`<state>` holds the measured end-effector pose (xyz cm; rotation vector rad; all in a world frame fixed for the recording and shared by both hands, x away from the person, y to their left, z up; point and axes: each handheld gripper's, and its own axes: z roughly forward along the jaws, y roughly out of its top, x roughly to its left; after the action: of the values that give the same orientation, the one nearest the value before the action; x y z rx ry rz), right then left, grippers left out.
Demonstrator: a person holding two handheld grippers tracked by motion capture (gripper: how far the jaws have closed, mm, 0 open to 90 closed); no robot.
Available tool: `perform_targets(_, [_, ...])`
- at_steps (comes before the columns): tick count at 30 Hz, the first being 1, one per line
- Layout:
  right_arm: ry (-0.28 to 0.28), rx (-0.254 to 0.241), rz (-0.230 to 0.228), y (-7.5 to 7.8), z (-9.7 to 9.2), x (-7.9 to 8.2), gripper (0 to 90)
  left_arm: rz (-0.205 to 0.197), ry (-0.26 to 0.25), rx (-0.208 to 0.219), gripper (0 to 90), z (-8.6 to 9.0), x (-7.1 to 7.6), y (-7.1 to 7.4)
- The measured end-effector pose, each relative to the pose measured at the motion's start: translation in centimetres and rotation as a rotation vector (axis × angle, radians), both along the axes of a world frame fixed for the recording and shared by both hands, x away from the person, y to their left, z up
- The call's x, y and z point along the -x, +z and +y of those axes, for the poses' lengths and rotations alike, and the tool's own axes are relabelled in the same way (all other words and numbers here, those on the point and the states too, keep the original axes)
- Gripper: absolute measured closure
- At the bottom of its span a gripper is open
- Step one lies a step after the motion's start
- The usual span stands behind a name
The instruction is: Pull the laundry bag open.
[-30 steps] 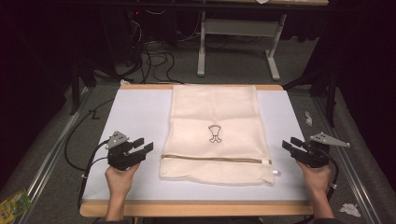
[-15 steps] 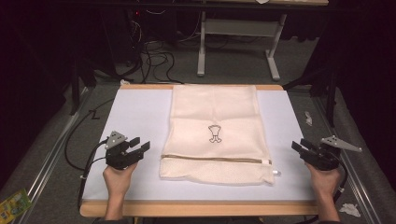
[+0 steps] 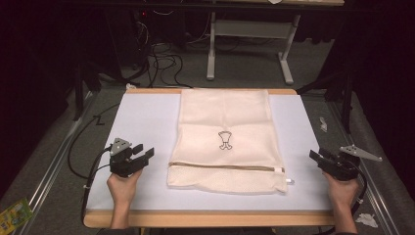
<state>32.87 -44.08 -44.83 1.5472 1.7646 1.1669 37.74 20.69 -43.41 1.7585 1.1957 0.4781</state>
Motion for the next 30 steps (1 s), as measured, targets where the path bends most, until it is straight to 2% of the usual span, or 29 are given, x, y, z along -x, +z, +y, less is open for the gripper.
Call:
perform_targets(10, [-0.021, -0.004, 0.028, -0.7, -0.4, -0.3, 53.6, 0.018, 0.026, 0.006, 48.6, 0.2, -0.6, -0.9])
perform_targets(30, [-0.042, 0.035, 0.066, -1.8, 0.0, -1.2, 54.3, 0.037, 0.065, -0.034, 47.4, -0.3, -2.0, -2.5])
